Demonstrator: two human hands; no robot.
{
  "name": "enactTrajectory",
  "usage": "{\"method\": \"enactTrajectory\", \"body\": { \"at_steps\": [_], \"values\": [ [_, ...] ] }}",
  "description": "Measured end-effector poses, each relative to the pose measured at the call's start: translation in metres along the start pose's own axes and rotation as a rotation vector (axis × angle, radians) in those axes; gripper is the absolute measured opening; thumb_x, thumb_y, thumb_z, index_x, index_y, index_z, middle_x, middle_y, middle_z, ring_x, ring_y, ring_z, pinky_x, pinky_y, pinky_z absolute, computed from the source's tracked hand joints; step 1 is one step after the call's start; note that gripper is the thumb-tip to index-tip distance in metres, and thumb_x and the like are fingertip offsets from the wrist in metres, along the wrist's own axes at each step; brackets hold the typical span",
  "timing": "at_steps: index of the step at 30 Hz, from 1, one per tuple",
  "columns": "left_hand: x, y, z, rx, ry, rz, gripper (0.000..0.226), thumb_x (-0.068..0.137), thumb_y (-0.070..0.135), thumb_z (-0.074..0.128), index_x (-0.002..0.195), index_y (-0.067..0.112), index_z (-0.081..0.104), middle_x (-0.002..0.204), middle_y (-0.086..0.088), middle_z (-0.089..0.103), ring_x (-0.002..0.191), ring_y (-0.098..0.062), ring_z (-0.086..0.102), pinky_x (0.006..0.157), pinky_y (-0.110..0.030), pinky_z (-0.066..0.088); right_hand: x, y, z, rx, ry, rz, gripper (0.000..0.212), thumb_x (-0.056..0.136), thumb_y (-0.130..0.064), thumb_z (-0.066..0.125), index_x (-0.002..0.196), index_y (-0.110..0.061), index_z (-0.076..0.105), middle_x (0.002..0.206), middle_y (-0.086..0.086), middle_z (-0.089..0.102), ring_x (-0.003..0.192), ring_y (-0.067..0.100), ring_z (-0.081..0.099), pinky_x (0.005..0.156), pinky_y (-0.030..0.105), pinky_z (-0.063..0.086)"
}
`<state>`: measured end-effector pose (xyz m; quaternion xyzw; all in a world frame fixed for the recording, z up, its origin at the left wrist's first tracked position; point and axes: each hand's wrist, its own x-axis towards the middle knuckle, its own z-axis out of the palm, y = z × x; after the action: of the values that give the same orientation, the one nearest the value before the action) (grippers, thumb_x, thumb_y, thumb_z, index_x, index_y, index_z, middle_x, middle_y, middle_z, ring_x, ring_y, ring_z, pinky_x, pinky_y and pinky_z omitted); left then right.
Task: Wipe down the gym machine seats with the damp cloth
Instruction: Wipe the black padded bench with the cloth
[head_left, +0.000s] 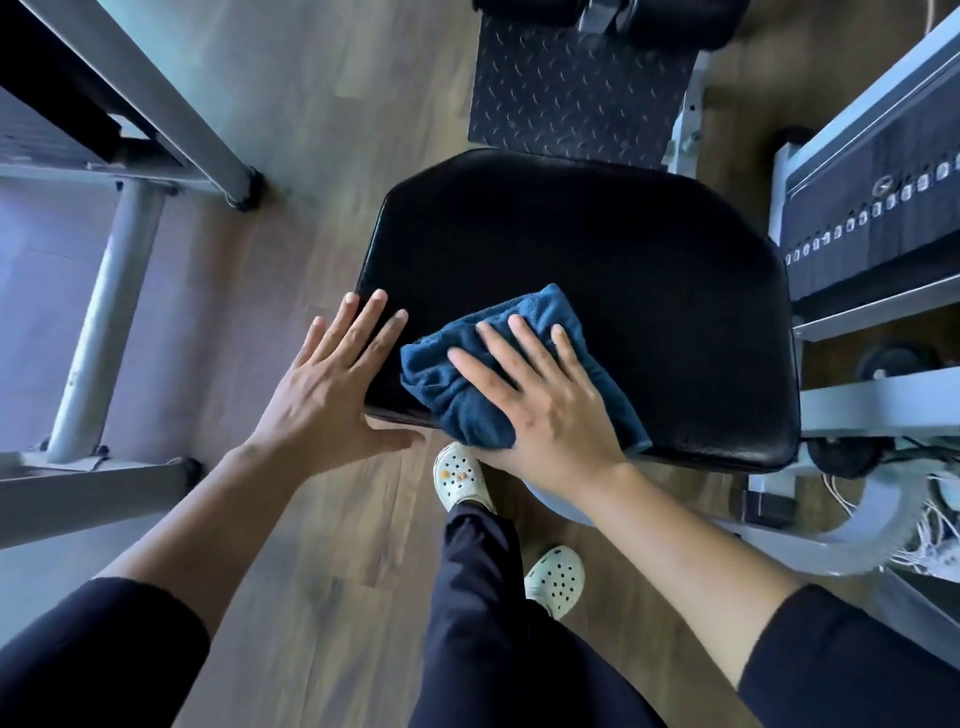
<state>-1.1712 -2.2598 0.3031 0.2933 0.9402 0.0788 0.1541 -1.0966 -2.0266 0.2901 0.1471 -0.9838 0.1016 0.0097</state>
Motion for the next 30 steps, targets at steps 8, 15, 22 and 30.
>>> {"method": "enactTrajectory", "body": {
  "at_steps": [8,15,22,30],
  "values": [
    [0.017,0.018,-0.008,-0.096,0.065,-0.060,0.074,0.091,0.068,0.018,0.152,0.027,0.012,0.159,0.004,-0.001,0.146,-0.014,-0.012,0.119,-0.043,-0.002,-0.039,0.066,-0.029,-0.001,-0.026,0.418,0.084,0.079,-0.082,0.029,0.147,-0.033,0.030,0.155,0.001,0.028,0.145,0.027,0.019,0.116,0.054,0.013],
    [0.074,0.040,-0.007,-0.124,0.137,-0.131,0.063,0.098,0.049,0.033,0.152,0.023,0.013,0.160,-0.001,0.002,0.147,-0.023,-0.005,0.118,-0.041,-0.001,0.049,0.087,-0.017,-0.012,-0.050,0.678,0.090,0.076,-0.084,0.022,0.150,-0.033,0.017,0.159,0.004,0.015,0.146,0.032,0.006,0.112,0.062,0.000],
    [0.130,0.045,-0.016,-0.173,0.136,-0.195,0.061,0.098,0.045,0.033,0.152,0.025,0.013,0.160,-0.001,0.001,0.147,-0.024,-0.006,0.119,-0.043,0.000,0.031,0.075,-0.020,0.040,-0.088,0.559,0.080,0.080,-0.081,0.002,0.150,-0.041,0.007,0.160,-0.002,0.007,0.147,0.027,-0.003,0.114,0.060,-0.003],
    [0.157,0.054,-0.006,-0.017,0.076,-0.241,0.057,0.095,0.059,0.012,0.149,0.044,0.005,0.160,0.005,-0.006,0.146,-0.021,-0.014,0.118,-0.046,-0.009,0.080,0.091,-0.013,-0.005,-0.086,0.720,0.086,0.077,-0.085,0.019,0.149,-0.040,0.010,0.160,0.000,0.009,0.146,0.036,-0.001,0.108,0.067,-0.006]
  ]
}}
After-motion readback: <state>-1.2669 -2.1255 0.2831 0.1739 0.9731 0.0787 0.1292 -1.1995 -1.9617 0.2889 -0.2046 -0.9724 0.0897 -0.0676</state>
